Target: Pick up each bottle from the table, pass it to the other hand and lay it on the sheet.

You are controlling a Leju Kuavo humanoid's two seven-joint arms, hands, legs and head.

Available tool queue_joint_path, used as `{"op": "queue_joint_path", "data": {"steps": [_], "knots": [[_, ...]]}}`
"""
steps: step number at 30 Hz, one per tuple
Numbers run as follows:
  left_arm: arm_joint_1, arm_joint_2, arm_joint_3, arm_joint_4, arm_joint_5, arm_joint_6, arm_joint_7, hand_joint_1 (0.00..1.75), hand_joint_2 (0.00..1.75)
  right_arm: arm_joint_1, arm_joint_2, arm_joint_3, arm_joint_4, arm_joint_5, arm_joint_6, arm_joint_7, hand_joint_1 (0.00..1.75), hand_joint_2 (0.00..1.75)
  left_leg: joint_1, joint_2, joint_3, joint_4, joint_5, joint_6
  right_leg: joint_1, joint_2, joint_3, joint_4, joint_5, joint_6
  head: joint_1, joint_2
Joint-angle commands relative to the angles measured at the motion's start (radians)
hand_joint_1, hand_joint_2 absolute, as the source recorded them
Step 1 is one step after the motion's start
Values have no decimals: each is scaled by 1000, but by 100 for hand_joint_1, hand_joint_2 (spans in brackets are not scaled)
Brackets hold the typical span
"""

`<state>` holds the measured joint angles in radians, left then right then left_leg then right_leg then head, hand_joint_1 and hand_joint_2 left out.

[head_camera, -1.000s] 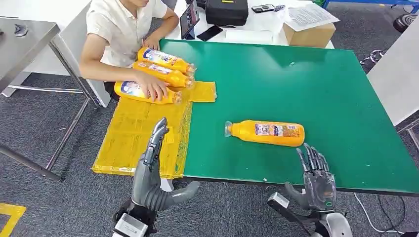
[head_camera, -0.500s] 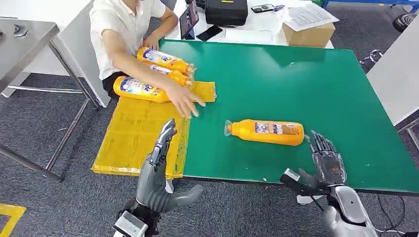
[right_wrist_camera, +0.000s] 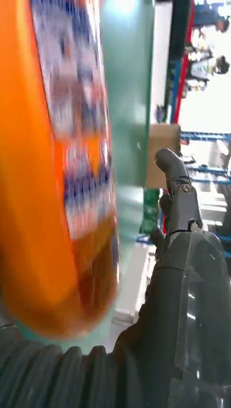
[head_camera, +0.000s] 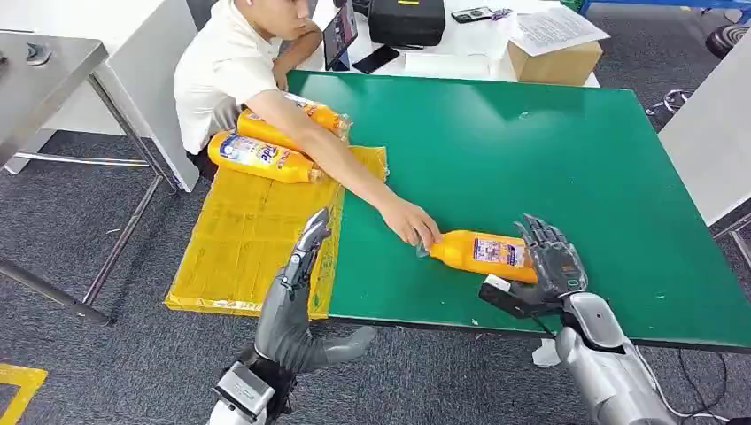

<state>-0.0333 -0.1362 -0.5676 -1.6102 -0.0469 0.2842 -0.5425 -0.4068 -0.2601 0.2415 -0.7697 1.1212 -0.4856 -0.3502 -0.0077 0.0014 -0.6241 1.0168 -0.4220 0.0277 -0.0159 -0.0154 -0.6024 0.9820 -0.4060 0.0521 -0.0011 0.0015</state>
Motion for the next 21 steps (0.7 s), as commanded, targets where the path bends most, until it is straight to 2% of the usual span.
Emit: {"op": "queue_joint_path", "data": {"steps": [1,8,14,18,21], "knots": [[-47,6,-18,84,16,-5,10,0,175,-110,58,71,180,-20,26,-12,0,175,1,4,6,-1,-3,-2,1,5,5,-2,-1,-2,0,0],[-61,6,-29,101,25,-11,20,0,175,-155,68,113,270,-17,89,9,0,175,1,2,4,-1,-2,-2,1,4,4,-1,0,-2,0,0],[-50,15,-26,88,25,-6,23,0,175,-132,39,124,289,-38,157,45,0,175,1,-1,5,-1,-1,-2,1,0,5,-2,-1,-2,0,0],[-32,18,-18,77,14,0,40,0,175,-136,12,164,293,0,245,195,0,175,1,-1,7,-1,-1,-2,1,0,8,-3,-1,-2,0,0],[-13,19,-11,58,-4,5,48,0,175,-119,-2,188,250,33,209,250,0,175,2,-1,10,-1,-1,-2,1,0,10,-3,-1,-2,0,0]]}}
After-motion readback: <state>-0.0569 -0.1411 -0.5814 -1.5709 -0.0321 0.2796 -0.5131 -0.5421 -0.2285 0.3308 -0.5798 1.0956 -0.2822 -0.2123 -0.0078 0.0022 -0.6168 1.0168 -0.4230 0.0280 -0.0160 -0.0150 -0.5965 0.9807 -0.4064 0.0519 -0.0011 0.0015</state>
